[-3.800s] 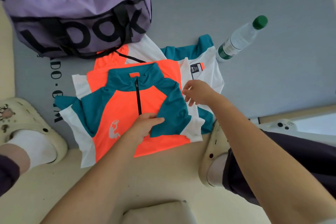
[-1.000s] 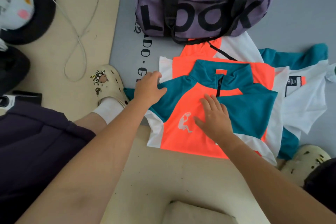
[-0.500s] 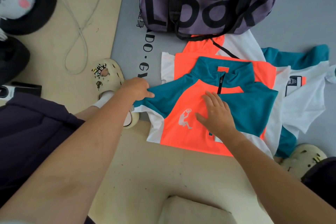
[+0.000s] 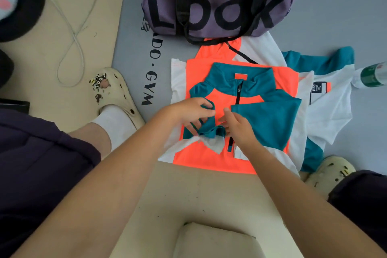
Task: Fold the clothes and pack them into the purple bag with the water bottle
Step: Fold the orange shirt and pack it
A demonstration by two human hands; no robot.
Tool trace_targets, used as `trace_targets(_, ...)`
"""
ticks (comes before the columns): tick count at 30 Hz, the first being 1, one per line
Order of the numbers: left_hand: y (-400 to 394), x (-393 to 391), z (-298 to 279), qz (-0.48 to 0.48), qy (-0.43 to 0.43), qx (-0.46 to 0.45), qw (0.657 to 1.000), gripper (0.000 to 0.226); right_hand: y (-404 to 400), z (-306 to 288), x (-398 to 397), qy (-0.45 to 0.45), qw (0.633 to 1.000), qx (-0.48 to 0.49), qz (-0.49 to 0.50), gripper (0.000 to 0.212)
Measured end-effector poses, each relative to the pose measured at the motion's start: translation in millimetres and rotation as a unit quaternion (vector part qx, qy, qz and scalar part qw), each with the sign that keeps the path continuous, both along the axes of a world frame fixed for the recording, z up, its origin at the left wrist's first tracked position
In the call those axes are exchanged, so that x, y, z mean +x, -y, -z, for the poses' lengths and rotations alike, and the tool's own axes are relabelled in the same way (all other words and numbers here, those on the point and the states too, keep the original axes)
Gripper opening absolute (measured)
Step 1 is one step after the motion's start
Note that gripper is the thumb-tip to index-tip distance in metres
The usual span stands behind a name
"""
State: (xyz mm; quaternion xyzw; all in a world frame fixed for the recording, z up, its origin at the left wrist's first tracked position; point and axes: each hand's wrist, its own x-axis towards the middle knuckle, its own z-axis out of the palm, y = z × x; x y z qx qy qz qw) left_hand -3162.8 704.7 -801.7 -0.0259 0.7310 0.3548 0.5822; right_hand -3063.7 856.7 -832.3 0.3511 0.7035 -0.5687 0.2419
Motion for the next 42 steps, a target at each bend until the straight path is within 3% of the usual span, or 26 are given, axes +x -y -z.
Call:
trace_targets(2,6,1,6,-0.072,0.005,0.015,0.997,0.031,-5,5,3,0.004,0.999,0.038,-0.035,0.046)
trace_targets(5,17,0,22,-0.085,-0.139,-0.036,0.986,0.046,-8,11,6,0.015,0.994,0.066,-0.085,0.03)
trace_targets(7,22,1,30,-0.05,-0.173,-0.029,0.983,0.051,-9,12,7,0.014,0.992,0.078,-0.101,0.027)
trace_targets(9,25,2,37,0.007,-0.198,-0.043,0.979,0.048,-12,12,7,0.012,0.983,0.119,-0.138,0.02)
trace_targets(12,26,-1,49,0.068,-0.283,-0.103,0.951,0.025,-23,11,7,0.031,0.974,0.145,-0.172,0.019)
trace_targets(15,27,-5,57,0.03,-0.343,-0.112,0.932,0.007,-39,9,4,0.011,0.984,0.129,-0.124,0.023)
trace_targets(24,29,-2,64,-0.059,-0.375,-0.09,0.921,0.006,-47,4,-15,-0.086,0.991,0.074,-0.076,0.036)
trace_targets(28,30,-1,66,-0.074,-0.381,-0.089,0.917,0.008,-50,5,-18,-0.018,0.994,0.037,-0.097,0.042)
trace_targets(31,29,-3,66,-0.072,-0.383,-0.089,0.917,0.008,-54,1,-18,0.057,0.987,-0.063,-0.139,0.035)
trace_targets(34,30,-5,67,-0.063,-0.378,-0.093,0.919,0.007,-61,-1,-16,0.09,0.97,-0.017,-0.227,0.023)
trace_targets(37,31,-6,66,-0.066,-0.378,-0.096,0.918,0.003,-65,3,-14,0.068,0.987,-0.007,-0.148,0.025)
trace_targets(39,31,-6,65,-0.076,-0.38,-0.1,0.916,0.002,-64,4,-11,0.047,0.995,-0.062,-0.061,0.036)
trace_targets(42,31,-2,66,-0.116,-0.367,-0.1,0.918,0.008,-52,4,-8,0.038,0.991,-0.128,0.022,0.022)
